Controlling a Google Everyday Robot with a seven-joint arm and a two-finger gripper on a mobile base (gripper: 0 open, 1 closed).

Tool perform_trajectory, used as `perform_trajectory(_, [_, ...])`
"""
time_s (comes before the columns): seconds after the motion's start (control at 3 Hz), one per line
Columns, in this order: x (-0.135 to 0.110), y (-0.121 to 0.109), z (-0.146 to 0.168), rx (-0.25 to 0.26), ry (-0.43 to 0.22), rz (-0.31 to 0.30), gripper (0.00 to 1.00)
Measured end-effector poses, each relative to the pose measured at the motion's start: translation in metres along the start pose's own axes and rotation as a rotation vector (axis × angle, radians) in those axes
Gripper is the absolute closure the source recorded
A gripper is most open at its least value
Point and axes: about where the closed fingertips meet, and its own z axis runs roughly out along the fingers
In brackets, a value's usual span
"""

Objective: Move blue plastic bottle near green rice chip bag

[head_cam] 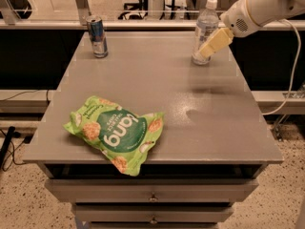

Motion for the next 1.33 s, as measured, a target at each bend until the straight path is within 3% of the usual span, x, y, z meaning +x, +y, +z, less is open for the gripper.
perform_trajectory(0.33, [-0.004,-0.029,0.015,0.062,-0.054,0.055,0.0])
perform_trajectory(0.67, [-0.008,-0.043,0.025,0.089,-0.098,0.097,0.0])
perform_trajectory(1.0, [-0.015,-0.045,0.035,0.047,-0.182,0.217,0.03])
perform_trajectory(1.33, [-0.022,-0.044,0.038,0.005,-0.254,0.304,0.25])
